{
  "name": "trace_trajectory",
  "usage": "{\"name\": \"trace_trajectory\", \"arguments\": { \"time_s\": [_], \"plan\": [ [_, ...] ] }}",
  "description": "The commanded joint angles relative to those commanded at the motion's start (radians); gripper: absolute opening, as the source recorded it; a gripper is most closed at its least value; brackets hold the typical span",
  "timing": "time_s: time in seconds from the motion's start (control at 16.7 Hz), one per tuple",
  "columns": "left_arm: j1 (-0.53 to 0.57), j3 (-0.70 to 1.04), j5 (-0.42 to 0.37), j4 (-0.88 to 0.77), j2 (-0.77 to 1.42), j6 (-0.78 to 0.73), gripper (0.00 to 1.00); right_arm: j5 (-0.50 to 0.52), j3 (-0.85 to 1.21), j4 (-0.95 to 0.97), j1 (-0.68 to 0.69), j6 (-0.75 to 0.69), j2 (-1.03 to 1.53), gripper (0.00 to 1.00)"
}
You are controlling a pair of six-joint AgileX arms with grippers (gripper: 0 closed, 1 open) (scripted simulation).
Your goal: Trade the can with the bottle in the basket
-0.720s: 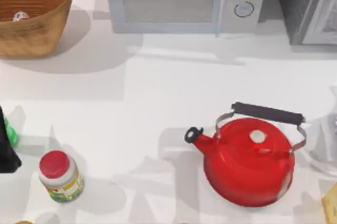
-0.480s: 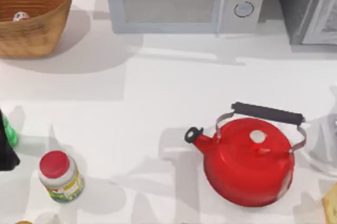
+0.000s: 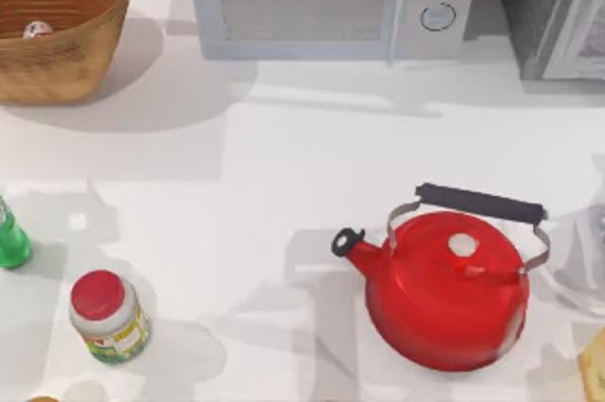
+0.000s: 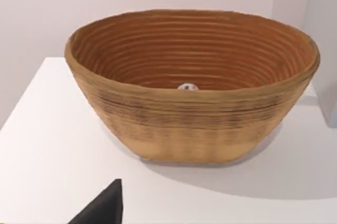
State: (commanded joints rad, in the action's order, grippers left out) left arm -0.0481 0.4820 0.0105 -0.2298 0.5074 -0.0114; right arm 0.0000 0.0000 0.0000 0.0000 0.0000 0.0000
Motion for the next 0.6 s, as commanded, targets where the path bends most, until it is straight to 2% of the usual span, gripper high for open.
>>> {"name": "trace_trajectory", "arguments": {
  "time_s": [0.6],
  "plan": [
    [-0.028,0.954,-0.044,-0.468,1.028,-0.041,1.0,0.0,0.0,0.0,0.0,0.0,0.0,1.0]
  ]
}}
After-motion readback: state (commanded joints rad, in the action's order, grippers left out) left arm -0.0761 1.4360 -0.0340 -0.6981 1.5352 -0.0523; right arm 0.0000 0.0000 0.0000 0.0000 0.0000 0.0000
